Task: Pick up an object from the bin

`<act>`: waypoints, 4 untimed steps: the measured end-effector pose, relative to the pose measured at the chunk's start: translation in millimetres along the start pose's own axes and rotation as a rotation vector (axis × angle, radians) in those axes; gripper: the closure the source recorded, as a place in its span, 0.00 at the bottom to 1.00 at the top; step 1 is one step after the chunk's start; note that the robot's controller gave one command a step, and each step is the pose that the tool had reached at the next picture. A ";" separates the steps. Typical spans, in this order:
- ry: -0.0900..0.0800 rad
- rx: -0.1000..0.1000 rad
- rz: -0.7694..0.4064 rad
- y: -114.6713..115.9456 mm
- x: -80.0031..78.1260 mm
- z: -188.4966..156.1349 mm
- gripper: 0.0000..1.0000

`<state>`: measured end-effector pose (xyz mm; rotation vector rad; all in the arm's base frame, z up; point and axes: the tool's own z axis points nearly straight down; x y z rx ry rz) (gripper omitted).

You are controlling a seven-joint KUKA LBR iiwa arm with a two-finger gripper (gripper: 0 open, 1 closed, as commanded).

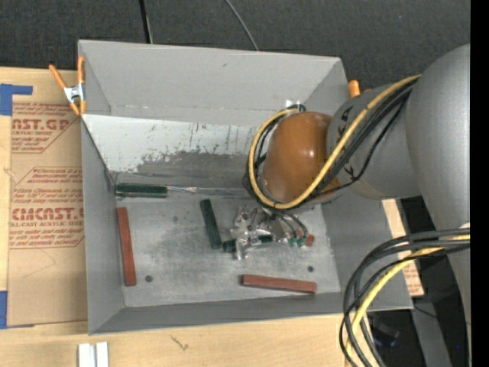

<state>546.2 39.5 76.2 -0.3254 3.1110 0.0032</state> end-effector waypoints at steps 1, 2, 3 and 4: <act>0.000 0.000 0.000 0.0 0.0 0.0 1.00; 0.000 0.000 -0.001 0.0 0.2 -0.6 1.00; 0.006 0.001 -0.085 -17.9 -3.5 -33.9 1.00; 0.010 -0.001 -0.127 22.3 -4.4 -155.6 1.00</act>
Offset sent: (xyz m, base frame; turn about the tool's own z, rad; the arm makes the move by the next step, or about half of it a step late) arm -0.0253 -0.0112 0.1764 -0.0685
